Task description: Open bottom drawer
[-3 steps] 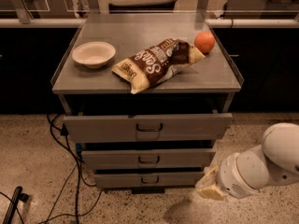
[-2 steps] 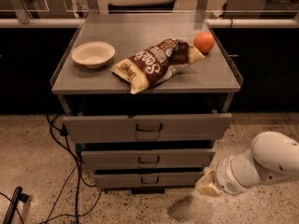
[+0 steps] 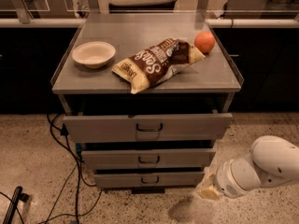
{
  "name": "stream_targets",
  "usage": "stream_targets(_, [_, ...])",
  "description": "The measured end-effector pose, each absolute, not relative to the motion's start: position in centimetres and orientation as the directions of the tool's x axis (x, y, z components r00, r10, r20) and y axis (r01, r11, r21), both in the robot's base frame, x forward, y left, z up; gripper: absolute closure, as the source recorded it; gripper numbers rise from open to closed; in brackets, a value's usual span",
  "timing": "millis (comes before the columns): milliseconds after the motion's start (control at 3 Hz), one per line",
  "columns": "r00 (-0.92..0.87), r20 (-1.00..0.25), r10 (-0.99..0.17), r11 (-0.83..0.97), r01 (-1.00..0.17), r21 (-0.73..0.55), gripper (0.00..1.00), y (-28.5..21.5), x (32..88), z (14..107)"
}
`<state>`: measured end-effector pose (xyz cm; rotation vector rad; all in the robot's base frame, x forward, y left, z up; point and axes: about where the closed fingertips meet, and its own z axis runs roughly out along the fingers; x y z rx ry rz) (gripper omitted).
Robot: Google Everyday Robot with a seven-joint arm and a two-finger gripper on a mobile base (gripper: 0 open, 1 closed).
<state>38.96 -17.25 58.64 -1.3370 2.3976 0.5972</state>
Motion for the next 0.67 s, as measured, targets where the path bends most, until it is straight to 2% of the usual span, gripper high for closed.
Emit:
stream_targets(333, [-0.471,-0.526,-0.708,0.426,-0.879,0.214,0.30,-16.8,38.7,58.6])
stream_targets(667, [-0.423,-0.632,-0.649,0.366,-0.902,0.228,0.05,-15.7,41.0,56.9])
